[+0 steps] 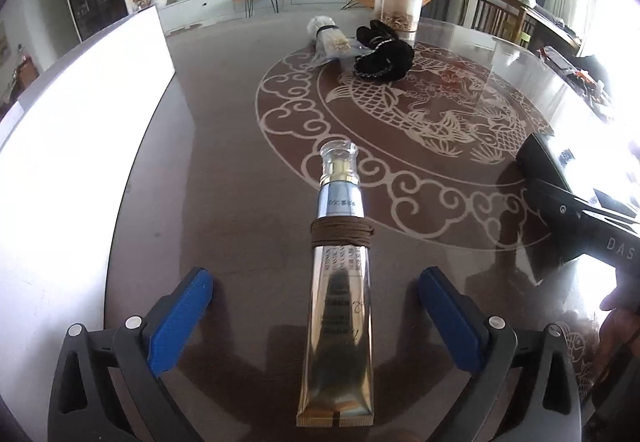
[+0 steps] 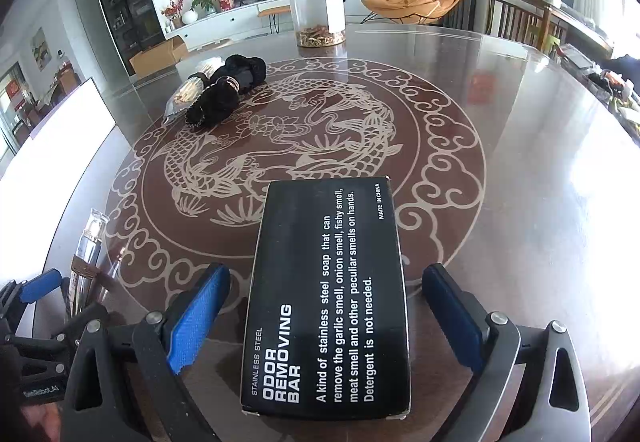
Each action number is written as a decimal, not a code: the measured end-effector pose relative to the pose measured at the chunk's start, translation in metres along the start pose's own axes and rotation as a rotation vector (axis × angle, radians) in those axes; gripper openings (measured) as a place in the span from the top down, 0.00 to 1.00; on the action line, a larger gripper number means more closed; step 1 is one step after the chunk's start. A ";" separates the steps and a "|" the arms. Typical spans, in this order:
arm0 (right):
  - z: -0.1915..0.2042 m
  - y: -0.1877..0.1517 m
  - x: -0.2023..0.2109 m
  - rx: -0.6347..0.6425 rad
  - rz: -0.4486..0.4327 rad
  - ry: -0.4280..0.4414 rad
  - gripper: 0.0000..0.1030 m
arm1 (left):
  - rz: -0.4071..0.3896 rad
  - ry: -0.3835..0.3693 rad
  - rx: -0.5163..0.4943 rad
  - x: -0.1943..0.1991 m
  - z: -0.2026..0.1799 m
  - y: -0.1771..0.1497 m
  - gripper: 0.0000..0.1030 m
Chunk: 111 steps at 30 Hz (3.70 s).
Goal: Organize objects
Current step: 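Carry the tube into the bin with the left gripper while the right drops the box there, then move both open grippers back over the table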
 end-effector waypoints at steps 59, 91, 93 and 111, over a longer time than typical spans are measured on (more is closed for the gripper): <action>0.066 0.037 0.151 0.043 0.026 0.359 0.43 | -0.413 -0.260 0.030 0.214 -0.001 0.042 0.75; 0.195 0.039 0.150 0.233 -0.223 0.203 0.03 | -0.307 0.130 0.291 0.250 0.199 0.005 0.20; 0.149 0.032 0.114 0.233 -0.226 0.056 0.03 | -0.310 0.087 0.219 0.246 0.163 0.016 0.19; -0.003 -0.010 0.019 0.001 -0.049 -0.227 0.03 | -0.012 -0.135 -0.090 0.103 -0.059 -0.006 0.08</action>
Point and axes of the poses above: each gripper's, at about its wrist camera, not at the fingertips, and x roughly against the way its jaws point, z to its left, y to its top, the point moved 10 cm from there along -x, roughly the way its jaws point, and after that the axes turned 15 degrees about -y, right-handed, at the moved point
